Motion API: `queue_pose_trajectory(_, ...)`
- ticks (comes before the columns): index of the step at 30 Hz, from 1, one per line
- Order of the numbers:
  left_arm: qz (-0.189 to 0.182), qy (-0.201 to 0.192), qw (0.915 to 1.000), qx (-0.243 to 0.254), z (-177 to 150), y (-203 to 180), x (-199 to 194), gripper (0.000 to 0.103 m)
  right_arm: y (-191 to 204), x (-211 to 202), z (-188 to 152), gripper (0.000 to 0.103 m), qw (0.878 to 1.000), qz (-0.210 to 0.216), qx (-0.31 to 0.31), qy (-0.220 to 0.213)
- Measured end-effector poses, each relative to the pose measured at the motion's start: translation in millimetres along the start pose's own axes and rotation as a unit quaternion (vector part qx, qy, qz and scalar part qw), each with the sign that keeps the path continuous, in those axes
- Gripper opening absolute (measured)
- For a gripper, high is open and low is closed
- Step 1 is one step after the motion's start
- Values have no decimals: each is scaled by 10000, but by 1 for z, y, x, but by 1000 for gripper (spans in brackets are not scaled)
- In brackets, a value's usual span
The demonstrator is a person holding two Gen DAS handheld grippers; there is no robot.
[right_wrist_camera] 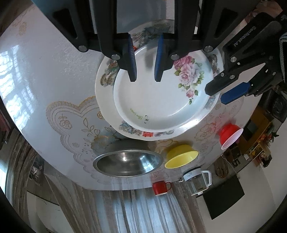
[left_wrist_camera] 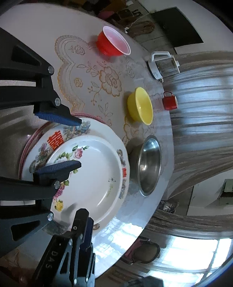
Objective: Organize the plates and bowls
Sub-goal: 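Open the right gripper and withdraw it from the rose-print plate rim, then move the right gripper to the steel bowl and grasp its rim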
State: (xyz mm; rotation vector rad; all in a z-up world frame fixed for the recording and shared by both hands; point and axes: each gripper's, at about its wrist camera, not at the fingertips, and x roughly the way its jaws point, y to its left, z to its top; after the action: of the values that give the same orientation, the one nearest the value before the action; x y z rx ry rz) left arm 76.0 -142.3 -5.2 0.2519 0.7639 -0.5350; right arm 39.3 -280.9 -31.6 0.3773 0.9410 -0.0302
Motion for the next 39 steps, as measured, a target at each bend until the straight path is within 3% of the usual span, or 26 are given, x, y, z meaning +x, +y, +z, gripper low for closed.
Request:
queue_pose_trajectory(4, 53, 59, 10000, 3, -4, -3, 0, 41, 1, -2, -2, 21, 10000, 87, 32, 9)
queue_pose_trajectory(8, 83, 15, 10000, -6, -5, -7, -6, 63, -1, -8, -5, 27, 9995, 247, 198, -54)
queue_pose_trajectory(12, 87, -27, 10000, -2, -6, -9, -13, 65, -3, -14, -6, 32, 9991, 305, 258, -164)
queue_pose_trajectory(21, 36, 9, 9998, -183, -5, -6, -16, 83, -5, -26, -4, 36, 9977, 476, 255, -416)
queue_pose_trajectory(36, -119, 7, 9986, -513, 9, 11, -12, 88, -57, -20, 10, 42, 9929, 267, 938, -680)
queue_pose_trajectory(39, -108, -14, 9977, -667, 14, 19, -11, 89, -70, -12, 21, 48, 9931, 93, 980, -636)
